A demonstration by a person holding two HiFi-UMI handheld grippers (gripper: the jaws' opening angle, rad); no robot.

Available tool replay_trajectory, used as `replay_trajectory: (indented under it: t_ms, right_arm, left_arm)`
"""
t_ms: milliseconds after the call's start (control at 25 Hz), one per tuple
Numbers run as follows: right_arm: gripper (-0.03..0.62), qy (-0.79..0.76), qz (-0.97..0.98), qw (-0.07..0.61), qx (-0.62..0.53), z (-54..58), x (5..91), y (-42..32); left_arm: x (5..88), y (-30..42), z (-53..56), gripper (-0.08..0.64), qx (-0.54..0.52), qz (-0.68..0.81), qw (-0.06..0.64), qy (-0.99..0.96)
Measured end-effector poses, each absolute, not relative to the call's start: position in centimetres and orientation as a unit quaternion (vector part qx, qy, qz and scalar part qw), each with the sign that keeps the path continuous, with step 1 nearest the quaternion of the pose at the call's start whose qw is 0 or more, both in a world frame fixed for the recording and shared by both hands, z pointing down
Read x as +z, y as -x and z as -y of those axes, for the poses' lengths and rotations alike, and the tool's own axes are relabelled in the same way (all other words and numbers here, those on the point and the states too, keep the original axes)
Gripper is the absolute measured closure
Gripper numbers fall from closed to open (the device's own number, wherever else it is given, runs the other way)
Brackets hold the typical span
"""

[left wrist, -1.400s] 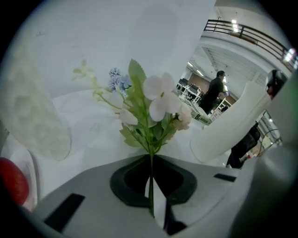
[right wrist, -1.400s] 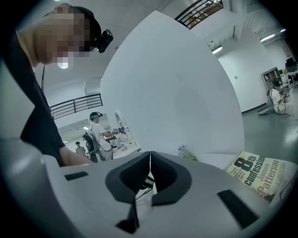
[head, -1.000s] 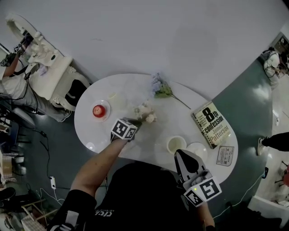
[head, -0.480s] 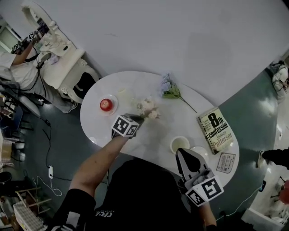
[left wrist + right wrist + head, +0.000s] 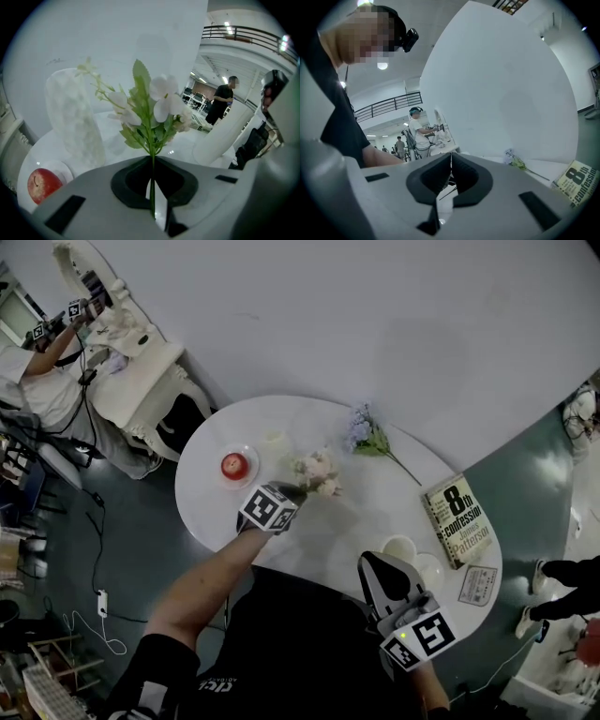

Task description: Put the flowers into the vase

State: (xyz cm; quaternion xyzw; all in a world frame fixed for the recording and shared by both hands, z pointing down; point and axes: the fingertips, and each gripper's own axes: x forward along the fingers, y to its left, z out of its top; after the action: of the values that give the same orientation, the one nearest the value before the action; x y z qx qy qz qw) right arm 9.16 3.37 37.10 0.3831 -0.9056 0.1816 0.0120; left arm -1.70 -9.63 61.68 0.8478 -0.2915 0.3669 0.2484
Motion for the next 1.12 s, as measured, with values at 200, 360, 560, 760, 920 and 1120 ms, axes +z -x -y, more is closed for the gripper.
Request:
replay_trajectory:
  t_ms: [200, 360, 560, 760, 920, 1120]
  right_arm:
    - [0.568, -0.403, 0.895, 0.025, 0.191, -2.0, 38.1, -6.2]
    - [0.568, -0.412, 0.891, 0.026, 0.19, -1.1, 38.3, -4.1]
    - [0.568, -0.416, 0.889, 0.029, 0.19, -0.6, 38.6, -2.0]
    - [0.568, -0.423, 0.886, 0.031, 0.187, -0.5, 38.3, 0.3]
    - [0.568, -0.428, 0.884, 0.033, 0.182, -0.5, 38.0, 2.2]
    - [0.568, -0.435, 0.882, 0.032, 0.179, -0.4, 37.8, 4.6]
  left_arm:
    - [61.5, 3.0, 9.8, 0.541, 0.364, 0.263, 0.243, -0.86]
    - [61.5, 3.8, 10.3, 0.541, 0.362, 0.246, 0.236, -0.868]
    - [60.8, 4.2, 10.3, 0.541, 0.354, 0.226, 0.226, -0.879]
    - [59.5, 5.0, 10.2, 0.541, 0.345, 0.205, 0.212, -0.891]
    - [58.1, 5.5, 10.5, 0.541, 0.332, 0.19, 0.202, -0.902]
    - [55.8, 6.1, 10.6, 0.541, 0.311, 0.17, 0.188, -0.916]
